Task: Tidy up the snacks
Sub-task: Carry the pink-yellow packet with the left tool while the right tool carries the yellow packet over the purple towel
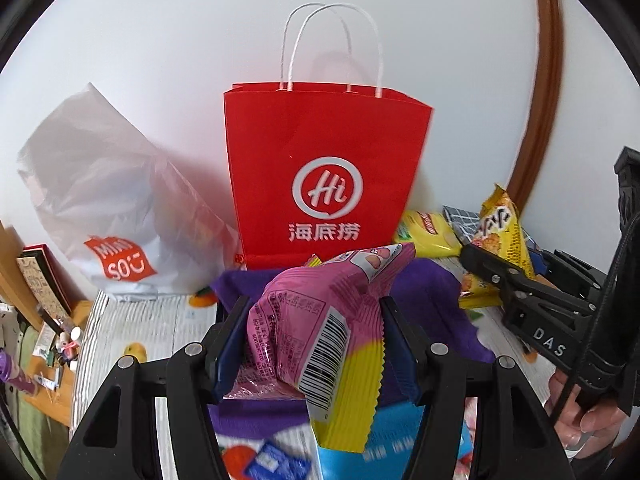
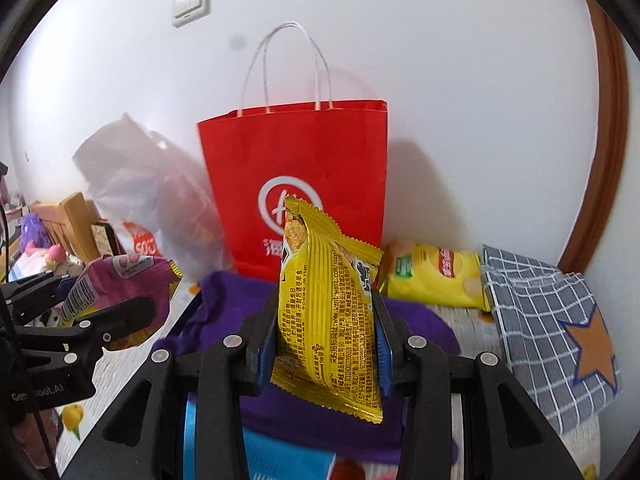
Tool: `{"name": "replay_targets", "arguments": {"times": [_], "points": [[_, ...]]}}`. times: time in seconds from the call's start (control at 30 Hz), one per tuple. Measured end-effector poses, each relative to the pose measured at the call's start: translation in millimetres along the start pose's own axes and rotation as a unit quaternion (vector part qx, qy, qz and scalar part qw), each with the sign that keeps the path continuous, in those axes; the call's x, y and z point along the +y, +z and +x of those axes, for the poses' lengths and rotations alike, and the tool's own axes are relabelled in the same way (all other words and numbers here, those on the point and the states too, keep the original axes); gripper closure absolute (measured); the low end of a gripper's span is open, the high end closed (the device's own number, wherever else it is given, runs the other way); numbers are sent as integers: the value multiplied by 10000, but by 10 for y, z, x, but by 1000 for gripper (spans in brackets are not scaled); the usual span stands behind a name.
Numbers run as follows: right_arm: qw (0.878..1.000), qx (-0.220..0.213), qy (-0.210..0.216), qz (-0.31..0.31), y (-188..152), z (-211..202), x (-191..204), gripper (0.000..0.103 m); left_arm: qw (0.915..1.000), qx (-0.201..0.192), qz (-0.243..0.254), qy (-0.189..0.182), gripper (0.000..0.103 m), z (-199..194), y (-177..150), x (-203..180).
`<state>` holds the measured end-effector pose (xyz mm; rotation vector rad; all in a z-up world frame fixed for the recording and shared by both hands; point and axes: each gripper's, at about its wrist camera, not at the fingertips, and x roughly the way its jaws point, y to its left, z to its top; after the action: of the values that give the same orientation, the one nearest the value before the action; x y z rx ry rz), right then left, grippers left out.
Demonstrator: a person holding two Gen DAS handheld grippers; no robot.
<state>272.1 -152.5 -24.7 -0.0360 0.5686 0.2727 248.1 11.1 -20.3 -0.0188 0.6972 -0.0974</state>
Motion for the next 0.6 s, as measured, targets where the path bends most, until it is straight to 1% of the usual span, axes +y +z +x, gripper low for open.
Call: {"name": "replay_targets", "arguments": {"times": [0.13, 0.2, 0.27, 0.33, 0.43, 0.6], "points": [[9998, 33, -194, 38, 102, 230, -163, 63, 9999, -73, -24, 149, 43, 210, 198, 72], [9996, 127, -246, 54, 108, 335, -235, 63, 9998, -94, -26, 198, 43, 308, 224, 102], [9993, 219, -297, 37, 72, 431, -300, 63, 9997, -66, -92, 200, 43, 420, 200, 161], [9987, 361, -359, 12, 28, 523, -360, 63, 9995, 163, -67, 258, 43, 558, 164, 207], [9978, 519, -369, 182, -15, 621, -462, 63, 9990, 295, -207, 282, 43, 633, 124, 284], [9965, 660, -466, 202, -70, 728, -536, 63, 9987, 295, -204, 355, 43, 636, 119, 308]]}}
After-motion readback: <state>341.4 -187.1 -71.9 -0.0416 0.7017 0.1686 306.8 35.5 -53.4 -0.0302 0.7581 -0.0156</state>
